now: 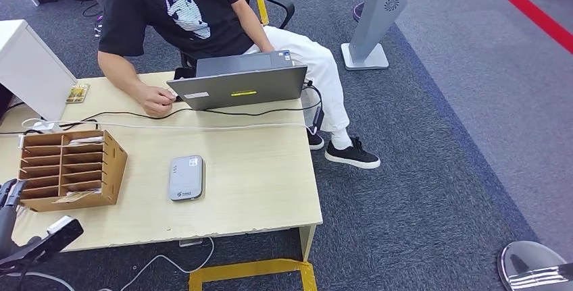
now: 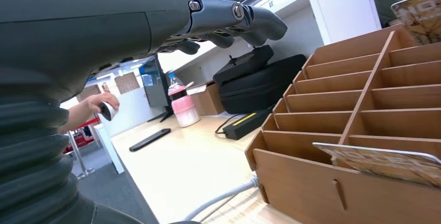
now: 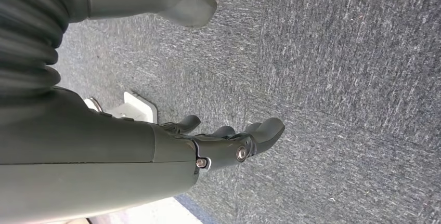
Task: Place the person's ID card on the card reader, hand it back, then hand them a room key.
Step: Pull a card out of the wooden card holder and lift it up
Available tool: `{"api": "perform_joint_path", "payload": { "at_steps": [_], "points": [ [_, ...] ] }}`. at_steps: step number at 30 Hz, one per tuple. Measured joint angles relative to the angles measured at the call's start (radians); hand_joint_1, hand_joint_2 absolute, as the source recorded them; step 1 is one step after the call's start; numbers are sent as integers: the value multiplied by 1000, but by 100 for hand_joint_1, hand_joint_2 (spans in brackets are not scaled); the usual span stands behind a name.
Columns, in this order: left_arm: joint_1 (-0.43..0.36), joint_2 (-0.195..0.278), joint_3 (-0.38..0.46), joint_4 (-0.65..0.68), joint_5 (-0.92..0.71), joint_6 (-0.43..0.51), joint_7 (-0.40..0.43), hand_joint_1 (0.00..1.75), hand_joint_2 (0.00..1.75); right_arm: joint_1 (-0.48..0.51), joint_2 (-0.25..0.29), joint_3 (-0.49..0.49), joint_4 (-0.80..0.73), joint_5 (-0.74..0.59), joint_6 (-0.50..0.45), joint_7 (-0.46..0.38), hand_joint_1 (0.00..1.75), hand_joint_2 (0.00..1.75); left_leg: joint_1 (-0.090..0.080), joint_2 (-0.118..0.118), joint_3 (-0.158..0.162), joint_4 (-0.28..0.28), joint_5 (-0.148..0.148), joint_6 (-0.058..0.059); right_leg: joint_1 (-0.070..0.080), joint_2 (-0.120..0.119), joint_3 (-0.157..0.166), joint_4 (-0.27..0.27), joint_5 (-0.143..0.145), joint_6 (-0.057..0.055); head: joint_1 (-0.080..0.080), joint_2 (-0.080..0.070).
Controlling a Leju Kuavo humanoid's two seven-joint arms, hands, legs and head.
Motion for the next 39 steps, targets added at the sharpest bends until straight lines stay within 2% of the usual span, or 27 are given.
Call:
{"api": "perform_joint_path", "payload": {
  "at_steps": [22, 30, 39],
  "points": [
    [-71, -59, 8, 85, -30, 20, -8, 0, 175, 1, -5, 0, -1, 12, 3, -4, 0, 175, 0, 0, 0, 0, 0, 0, 0, 0, 0, 0, 0, 0, 0, 0],
    [-150, -111, 7, 173, -86, 110, -13, 0, 175, 0, -7, 2, -1, 21, 1, -16, 0, 175, 0, 0, 0, 0, 0, 0, 0, 0, 0, 0, 1, 0, 0, 0],
    [-199, -149, 7, 243, -98, 129, -17, 0, 175, 2, -7, 2, -1, 26, 1, -18, 0, 175, 0, 0, 0, 0, 0, 0, 0, 0, 0, 0, 1, 0, 0, 0]
  ]
}}
